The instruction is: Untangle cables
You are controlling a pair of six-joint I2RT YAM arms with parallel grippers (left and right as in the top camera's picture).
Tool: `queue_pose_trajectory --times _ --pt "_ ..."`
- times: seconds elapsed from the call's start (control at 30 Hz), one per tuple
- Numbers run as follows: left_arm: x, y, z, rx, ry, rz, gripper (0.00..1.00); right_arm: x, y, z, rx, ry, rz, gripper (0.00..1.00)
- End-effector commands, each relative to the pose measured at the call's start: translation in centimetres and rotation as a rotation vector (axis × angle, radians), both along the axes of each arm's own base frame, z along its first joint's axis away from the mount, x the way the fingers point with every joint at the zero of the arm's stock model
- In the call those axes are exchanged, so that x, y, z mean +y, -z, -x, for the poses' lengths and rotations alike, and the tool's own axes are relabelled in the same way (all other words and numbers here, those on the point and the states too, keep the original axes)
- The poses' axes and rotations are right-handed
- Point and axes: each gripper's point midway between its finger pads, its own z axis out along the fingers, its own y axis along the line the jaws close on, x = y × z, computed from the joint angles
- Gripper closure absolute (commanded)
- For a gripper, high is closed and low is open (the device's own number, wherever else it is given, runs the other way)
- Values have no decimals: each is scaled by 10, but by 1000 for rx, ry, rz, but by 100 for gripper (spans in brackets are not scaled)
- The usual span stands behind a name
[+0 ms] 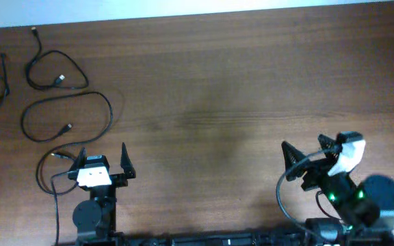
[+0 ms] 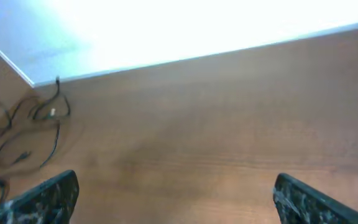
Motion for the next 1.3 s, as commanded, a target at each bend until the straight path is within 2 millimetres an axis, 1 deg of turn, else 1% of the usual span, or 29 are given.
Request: queue_pose_trajectory --times 0.0,0.1,0.13,0.2,0.27,0.3,0.37,0.47,0.57,0.67,0.7,0.8,1.0,1.27 --pt "3 3 0 2 -14 12 2 -11 6 -5 -88 61 34 1" --pt "3 3 0 2 -14 12 1 -12 -9 -18 -247 68 38 1" --pt "3 3 0 2 -14 12 1 -12 -9 -22 -274 68 36 1" --pt "3 3 0 2 -14 12 1 -16 -4 -28 -306 87 37 1" --pt "3 3 0 2 -14 12 1 -26 8 -34 -304 143 45 1" --pt "3 3 0 2 -14 12 1 -37 20 -35 -290 215 35 1" --pt "3 3 0 2 -14 12 1 -49 41 -36 -276 288 -9 1" --pt "3 3 0 2 -14 12 1 -48 56 -41 -290 283 -11 1" --pt "3 3 0 2 -14 12 1 -50 80 -46 -262 295 -6 1" --pt "3 3 0 2 -14 12 2 -60 94 -45 -205 357 12 1" --pt "3 3 0 2 -14 12 1 -61 96 -45 -200 359 24 1" --pt "3 3 0 2 -14 12 1 -60 96 -45 -214 333 147 1" --pt "3 3 0 2 -14 12 1 -59 96 -45 -236 287 333 2" --pt "3 3 0 2 -14 12 1 -59 96 -45 -237 291 331 1"
